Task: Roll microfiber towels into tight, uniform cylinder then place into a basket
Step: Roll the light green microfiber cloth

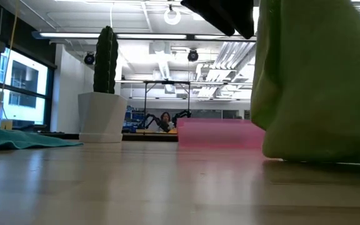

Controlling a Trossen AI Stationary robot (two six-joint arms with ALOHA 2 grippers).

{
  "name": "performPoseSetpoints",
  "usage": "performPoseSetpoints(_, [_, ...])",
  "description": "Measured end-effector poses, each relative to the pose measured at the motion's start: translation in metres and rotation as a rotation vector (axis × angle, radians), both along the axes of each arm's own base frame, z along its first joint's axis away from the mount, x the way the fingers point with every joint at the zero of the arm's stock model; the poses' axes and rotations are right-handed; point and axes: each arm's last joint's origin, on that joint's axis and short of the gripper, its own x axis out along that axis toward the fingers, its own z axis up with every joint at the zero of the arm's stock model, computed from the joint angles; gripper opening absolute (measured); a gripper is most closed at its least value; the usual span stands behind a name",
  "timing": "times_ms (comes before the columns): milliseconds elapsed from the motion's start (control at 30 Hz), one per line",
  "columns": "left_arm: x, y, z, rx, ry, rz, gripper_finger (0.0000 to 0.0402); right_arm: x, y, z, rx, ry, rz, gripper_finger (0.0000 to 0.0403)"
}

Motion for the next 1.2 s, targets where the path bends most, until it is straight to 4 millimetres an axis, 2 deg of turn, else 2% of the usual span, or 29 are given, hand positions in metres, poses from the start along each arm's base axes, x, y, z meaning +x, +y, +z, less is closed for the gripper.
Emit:
performPoseSetpoints(300, [0.011, -0.003, -0.01, -0.169, -0.038, -0.029, 0.0175, 0.0, -0.002, 0.001, 0.0, -0.022, -0.071, 0.0])
performPoseSetpoints(500, [0.012, -0.004, -0.012, -0.147, -0.087, 0.007, 0.0175, 0.0, -0.002, 0.001, 0.003, -0.023, -0.08, 0.0])
performPoseSetpoints(833, [0.02, 0.023, -0.015, -0.153, -0.115, 0.101, 0.0175, 0.0, -0.002, 0.001, 0.02, -0.024, -0.083, 0.0])
performPoseSetpoints(1200, [0.026, 0.046, -0.017, -0.181, -0.082, 0.116, 0.0171, 0.0, -0.002, 0.001, 0.019, -0.022, -0.08, 0.0])
